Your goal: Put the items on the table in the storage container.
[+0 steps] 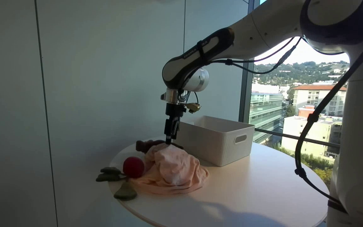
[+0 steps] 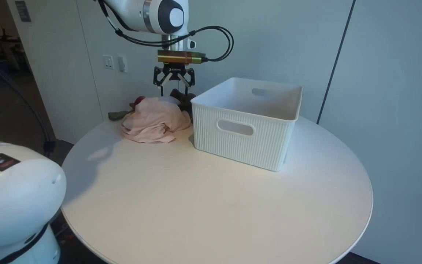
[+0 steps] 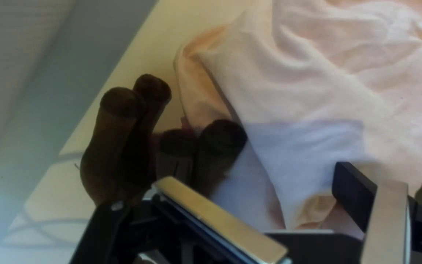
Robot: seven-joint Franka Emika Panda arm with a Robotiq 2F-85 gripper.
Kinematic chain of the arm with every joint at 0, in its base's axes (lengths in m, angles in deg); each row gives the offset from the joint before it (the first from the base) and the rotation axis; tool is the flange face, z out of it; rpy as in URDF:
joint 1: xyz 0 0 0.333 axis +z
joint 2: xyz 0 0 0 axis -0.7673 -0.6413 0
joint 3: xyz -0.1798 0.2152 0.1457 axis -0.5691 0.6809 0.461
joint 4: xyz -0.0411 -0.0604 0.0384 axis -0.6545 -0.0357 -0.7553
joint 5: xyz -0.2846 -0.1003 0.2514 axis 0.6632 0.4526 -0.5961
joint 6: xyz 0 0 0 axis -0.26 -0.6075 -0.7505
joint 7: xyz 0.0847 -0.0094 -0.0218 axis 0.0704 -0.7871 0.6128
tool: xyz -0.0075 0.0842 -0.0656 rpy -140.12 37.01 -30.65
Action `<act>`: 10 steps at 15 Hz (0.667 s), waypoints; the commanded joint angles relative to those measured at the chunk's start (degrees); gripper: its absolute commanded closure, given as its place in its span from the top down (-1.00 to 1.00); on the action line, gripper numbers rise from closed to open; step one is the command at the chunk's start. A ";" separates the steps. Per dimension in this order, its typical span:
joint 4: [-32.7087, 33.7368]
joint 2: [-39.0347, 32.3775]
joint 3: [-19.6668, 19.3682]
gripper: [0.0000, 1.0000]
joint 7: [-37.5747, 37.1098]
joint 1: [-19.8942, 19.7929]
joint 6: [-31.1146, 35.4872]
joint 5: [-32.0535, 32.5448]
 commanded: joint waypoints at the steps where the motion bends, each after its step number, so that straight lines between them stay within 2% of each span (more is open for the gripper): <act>1: 6.38 -7.94 3.07 1.00 2.88 -3.38 -4.03 -4.50; 3: 8.47 -10.73 4.83 1.00 6.98 -5.03 -7.19 -8.15; 4: 9.31 -12.03 5.23 1.00 5.99 -5.54 -8.52 -7.63; 5: 10.37 -12.88 5.78 0.50 6.38 -6.17 -10.34 -8.05; 6: 11.05 -13.38 5.84 0.48 5.04 -6.68 -11.50 -7.35; 10: 12.41 -12.10 5.52 -0.15 1.76 -8.22 -14.29 -5.80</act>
